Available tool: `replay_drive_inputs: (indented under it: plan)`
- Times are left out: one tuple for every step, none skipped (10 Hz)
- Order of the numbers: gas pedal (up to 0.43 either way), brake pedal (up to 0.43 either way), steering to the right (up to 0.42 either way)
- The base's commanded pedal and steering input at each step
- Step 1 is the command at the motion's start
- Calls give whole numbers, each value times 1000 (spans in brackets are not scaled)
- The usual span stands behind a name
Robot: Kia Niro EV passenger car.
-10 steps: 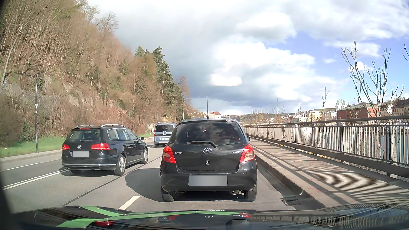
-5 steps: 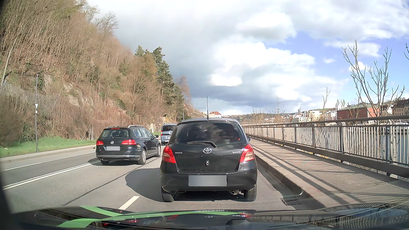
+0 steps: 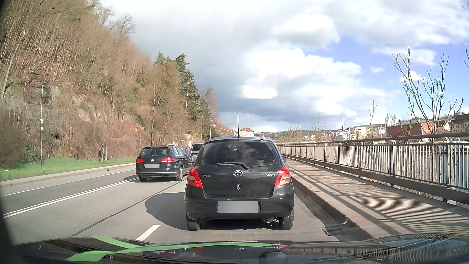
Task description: Follow the waypoints while adhering to traffic rules and regulations
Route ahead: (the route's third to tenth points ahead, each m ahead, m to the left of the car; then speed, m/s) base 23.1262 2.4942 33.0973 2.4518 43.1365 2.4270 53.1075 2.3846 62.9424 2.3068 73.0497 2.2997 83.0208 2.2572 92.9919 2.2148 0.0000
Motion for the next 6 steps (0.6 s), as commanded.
replay_drive_inputs:
  plan:
    - [0, 0, -6]
    - [0, 0, -6]
    - [0, 0, -6]
    - [0, 0, -7]
    - [0, 24, -7]
    - [0, 12, -7]
